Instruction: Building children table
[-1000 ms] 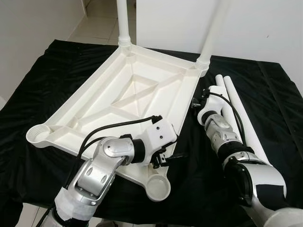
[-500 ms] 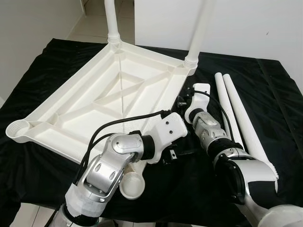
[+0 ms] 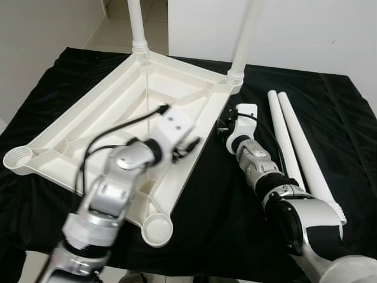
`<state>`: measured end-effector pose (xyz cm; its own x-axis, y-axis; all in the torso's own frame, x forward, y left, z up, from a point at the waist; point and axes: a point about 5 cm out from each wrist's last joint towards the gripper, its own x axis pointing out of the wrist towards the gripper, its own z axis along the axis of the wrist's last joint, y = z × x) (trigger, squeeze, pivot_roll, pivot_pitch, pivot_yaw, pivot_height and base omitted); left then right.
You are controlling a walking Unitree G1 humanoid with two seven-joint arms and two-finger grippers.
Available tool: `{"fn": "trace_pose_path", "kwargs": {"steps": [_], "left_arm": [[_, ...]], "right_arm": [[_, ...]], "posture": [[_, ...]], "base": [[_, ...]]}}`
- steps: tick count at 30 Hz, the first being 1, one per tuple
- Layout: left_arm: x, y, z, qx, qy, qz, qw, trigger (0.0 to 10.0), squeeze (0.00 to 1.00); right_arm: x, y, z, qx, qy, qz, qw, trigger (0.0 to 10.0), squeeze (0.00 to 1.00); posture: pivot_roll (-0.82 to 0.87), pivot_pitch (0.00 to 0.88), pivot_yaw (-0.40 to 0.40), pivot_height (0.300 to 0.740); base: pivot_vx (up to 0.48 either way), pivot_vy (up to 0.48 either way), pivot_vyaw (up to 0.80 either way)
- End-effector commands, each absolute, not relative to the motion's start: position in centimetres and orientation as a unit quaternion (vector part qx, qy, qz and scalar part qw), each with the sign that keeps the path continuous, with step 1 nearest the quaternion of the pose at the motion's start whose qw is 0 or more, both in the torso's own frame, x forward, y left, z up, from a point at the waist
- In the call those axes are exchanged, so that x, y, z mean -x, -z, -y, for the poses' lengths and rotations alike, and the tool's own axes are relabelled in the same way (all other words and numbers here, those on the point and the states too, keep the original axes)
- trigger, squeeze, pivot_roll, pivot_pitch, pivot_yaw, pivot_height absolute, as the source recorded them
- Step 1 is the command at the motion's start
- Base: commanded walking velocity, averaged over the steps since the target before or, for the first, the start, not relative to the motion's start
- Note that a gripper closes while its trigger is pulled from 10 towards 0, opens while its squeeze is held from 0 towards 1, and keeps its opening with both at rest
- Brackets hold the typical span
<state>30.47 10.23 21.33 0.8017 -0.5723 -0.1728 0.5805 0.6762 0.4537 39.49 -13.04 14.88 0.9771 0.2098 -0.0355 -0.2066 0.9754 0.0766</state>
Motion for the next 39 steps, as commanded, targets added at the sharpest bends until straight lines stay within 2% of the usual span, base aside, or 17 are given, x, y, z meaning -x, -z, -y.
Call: {"fn": "trace_pose_path", "kwargs": {"steps": [1,4,5,6,7,9,15,17,18,20,25,28,32,39], "left_arm": [[-31.1,-21.0,-11.6,-0.270,0.264,-0.016,0.926,10.0,0.00],[-31.3,-19.0,-13.4,-0.336,0.240,-0.067,0.908,10.0,0.00],[-31.3,-19.0,-13.4,-0.336,0.240,-0.067,0.908,10.0,0.00],[-31.0,-17.8,-14.0,-0.377,0.246,-0.091,0.889,10.0,0.00],[-31.0,-17.8,-14.0,-0.377,0.246,-0.091,0.889,10.0,0.00],[-30.7,-16.9,-14.2,-0.409,0.256,-0.107,0.870,10.0,0.00],[-30.0,-15.5,-13.9,-0.445,0.291,-0.116,0.839,10.0,0.00],[-28.9,-15.0,-12.9,-0.448,0.349,-0.113,0.815,10.0,0.00],[-28.9,-15.0,-12.9,-0.448,0.349,-0.113,0.815,10.0,0.00],[-28.2,-14.6,-12.2,-0.448,0.386,-0.116,0.798,10.0,0.00],[-27.1,-14.6,-11.0,-0.419,0.438,-0.113,0.788,10.0,0.00],[-27.1,-14.6,-10.9,-0.418,0.440,-0.111,0.787,10.0,0.00],[-26.8,-16.2,-10.9,-0.362,0.460,-0.097,0.805,10.0,0.00],[-26.3,-16.4,-9.7,-0.332,0.484,-0.085,0.805,10.0,0.00]], "right_arm": [[-39.1,-14.1,13.4,-0.034,-0.105,-0.027,0.994,10.0,0.00],[-38.9,-13.9,13.9,-0.033,-0.102,-0.021,0.994,10.0,0.00],[-38.9,-13.9,13.9,-0.033,-0.102,-0.021,0.994,10.0,0.00],[-38.9,-13.9,14.3,-0.031,-0.096,-0.018,0.995,10.0,0.00],[-38.9,-13.9,14.3,-0.031,-0.096,-0.018,0.995,10.0,0.00],[-38.9,-14.0,14.5,-0.031,-0.094,-0.015,0.995,10.0,0.00],[-39.0,-14.3,14.5,-0.031,-0.095,-0.010,0.995,10.0,0.00],[-39.1,-14.6,14.2,-0.031,-0.099,-0.008,0.995,10.0,0.00],[-39.1,-14.6,14.2,-0.031,-0.099,-0.008,0.995,10.0,0.00],[-39.3,-14.8,13.9,-0.033,-0.102,-0.007,0.994,10.0,0.00],[-39.5,-15.3,12.7,-0.042,-0.113,-0.007,0.993,10.0,0.00],[-39.5,-15.3,12.6,-0.042,-0.114,-0.006,0.993,10.0,0.00],[-39.6,-15.5,11.8,-0.049,-0.122,-0.004,0.991,10.0,0.00],[-39.5,-15.3,10.7,-0.062,-0.131,-0.012,0.989,10.0,0.00]], "posture": [[0.20,0.132,-0.028,0.740],[0.18,0.143,-0.025,0.740],[0.18,0.143,-0.025,0.740],[0.17,0.144,-0.023,0.740],[0.17,0.144,-0.023,0.740],[0.16,0.147,-0.024,0.740],[0.16,0.148,-0.024,0.740],[0.16,0.149,-0.026,0.740],[0.16,0.149,-0.026,0.740],[0.16,0.150,-0.025,0.740],[0.17,0.150,-0.020,0.740],[0.17,0.150,-0.020,0.740],[0.17,0.150,-0.019,0.740],[0.17,0.154,-0.012,0.740]], "base": [[0.000,0.000,0.00],[0.000,0.000,0.00],[0.000,0.000,0.00],[0.000,0.000,0.00],[0.000,0.000,0.00],[0.000,0.000,0.00],[0.000,0.000,0.00],[0.000,0.000,0.00],[0.000,0.000,0.00],[0.000,0.000,0.00],[0.000,0.000,0.00],[0.000,0.000,0.00],[0.000,0.000,0.00],[0.000,0.000,0.00]]}}
